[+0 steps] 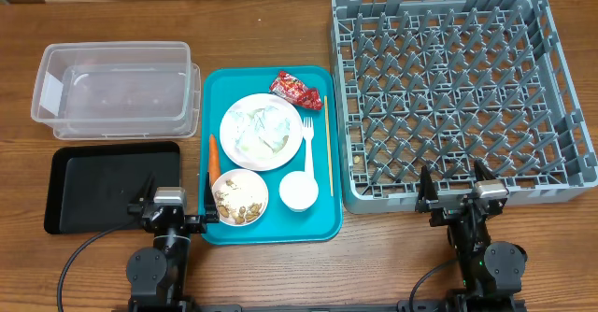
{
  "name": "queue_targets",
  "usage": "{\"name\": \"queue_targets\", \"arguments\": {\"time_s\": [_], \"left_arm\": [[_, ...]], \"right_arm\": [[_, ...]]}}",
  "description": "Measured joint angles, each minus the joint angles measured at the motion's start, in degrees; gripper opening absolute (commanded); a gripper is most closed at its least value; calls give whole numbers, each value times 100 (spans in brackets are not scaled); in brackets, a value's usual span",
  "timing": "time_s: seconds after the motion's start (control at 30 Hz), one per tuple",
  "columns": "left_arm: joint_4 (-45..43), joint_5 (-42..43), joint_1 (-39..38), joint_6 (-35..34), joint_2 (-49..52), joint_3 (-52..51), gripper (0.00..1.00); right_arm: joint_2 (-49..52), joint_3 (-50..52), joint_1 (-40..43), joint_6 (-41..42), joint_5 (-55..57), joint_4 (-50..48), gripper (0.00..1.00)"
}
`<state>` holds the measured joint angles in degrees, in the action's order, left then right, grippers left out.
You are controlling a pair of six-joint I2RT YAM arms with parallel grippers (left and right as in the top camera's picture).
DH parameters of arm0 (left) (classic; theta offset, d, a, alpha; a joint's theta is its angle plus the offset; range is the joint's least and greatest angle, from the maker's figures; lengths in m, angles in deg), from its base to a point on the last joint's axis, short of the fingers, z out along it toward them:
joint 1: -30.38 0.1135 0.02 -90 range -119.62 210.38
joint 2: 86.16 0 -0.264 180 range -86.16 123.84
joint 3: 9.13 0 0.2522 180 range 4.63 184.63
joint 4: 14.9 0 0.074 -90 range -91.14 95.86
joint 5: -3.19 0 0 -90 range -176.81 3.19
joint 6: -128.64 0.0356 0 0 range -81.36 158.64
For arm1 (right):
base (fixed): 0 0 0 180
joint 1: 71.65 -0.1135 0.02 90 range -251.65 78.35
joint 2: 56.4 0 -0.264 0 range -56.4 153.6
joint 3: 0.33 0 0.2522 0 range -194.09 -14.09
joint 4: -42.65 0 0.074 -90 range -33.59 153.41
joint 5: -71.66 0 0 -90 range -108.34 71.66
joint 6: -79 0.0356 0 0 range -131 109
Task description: Sort waste into correct bins and load items into the dishwasher
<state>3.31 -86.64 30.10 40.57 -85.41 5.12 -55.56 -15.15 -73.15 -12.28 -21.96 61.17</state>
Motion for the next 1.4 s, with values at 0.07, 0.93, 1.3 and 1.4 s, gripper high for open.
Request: {"name": "queue_targets", "arguments": {"time_s": [0.07,0.93,1.3,1.4], "left_arm": [[-2,0,0,0,0,0,100],[-70,669,-2,-1362,0,0,100],[-83,870,-2,-3091,0,0,100],[-107,964,-2,-3204,0,0,100]], "right_arm": [[0,0,0,2,0,0,100],[0,0,0,2,0,-2,100],[0,0,0,0,-2,-2,100],[0,0,0,0,-2,-4,100]]}}
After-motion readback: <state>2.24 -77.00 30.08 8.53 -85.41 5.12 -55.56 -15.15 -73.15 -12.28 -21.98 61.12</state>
